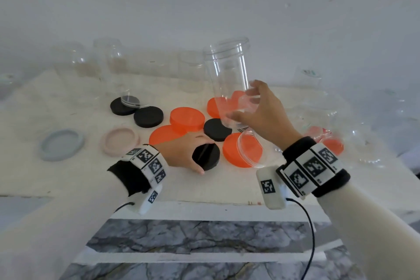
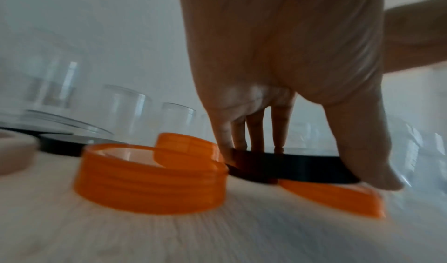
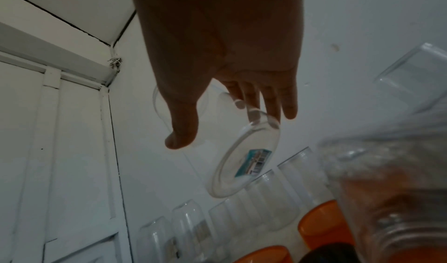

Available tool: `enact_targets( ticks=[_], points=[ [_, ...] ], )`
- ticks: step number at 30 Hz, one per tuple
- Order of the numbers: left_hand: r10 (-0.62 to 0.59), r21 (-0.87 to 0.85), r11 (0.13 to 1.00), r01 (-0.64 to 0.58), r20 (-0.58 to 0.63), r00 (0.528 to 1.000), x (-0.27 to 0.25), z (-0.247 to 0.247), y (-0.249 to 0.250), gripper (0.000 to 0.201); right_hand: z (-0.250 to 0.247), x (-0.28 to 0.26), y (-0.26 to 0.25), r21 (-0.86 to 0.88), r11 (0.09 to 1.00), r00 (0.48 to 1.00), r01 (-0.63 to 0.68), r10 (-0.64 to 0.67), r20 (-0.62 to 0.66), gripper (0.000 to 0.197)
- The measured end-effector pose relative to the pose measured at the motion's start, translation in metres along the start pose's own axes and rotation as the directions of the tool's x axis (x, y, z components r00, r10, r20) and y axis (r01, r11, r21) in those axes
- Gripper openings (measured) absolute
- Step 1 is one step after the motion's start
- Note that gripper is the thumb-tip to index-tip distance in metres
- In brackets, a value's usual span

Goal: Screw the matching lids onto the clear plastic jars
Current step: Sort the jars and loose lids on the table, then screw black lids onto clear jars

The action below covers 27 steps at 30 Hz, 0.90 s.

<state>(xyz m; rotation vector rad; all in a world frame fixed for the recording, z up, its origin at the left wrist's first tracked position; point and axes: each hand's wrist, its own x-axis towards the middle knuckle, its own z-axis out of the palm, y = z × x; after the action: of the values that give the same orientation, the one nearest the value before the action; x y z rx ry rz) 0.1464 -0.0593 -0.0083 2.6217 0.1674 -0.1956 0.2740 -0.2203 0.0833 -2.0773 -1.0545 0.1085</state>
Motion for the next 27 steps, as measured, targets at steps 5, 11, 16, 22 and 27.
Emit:
enact_targets(
  ticks=[5,11,16,22,27],
  points=[
    [-0.133,-0.228,0.971,0.068,-0.285,0.949,-0.045,-0.037,-0.015,0.086,0.02,0.003,-0.003,0.067,0.998,0.999,0.006,-0.009,0.046,0.082],
    [-0.305,-0.355,0.926,0.131,-0.493,0.815,-0.089,-0.062,-0.043,0.094,0.058,0.0,0.002,0.07,0.998,0.972,-0.01,-0.007,0.233,0.075],
    [-0.338,-0.376,0.92,0.113,-0.616,0.712,-0.104,-0.067,-0.048,0.092,0.08,-0.001,0.014,0.089,0.993,0.95,-0.078,0.047,0.31,0.061],
    [-0.306,-0.385,0.923,0.023,-0.695,0.651,-0.1,-0.072,-0.036,0.077,0.083,-0.003,0.024,0.137,0.986,0.94,-0.092,0.041,0.339,0.065],
    [-0.262,-0.383,0.923,-0.04,-0.701,0.664,-0.089,-0.074,-0.022,0.08,0.076,-0.008,0.032,0.127,0.985,0.923,-0.118,0.062,0.379,0.072]
  ],
)
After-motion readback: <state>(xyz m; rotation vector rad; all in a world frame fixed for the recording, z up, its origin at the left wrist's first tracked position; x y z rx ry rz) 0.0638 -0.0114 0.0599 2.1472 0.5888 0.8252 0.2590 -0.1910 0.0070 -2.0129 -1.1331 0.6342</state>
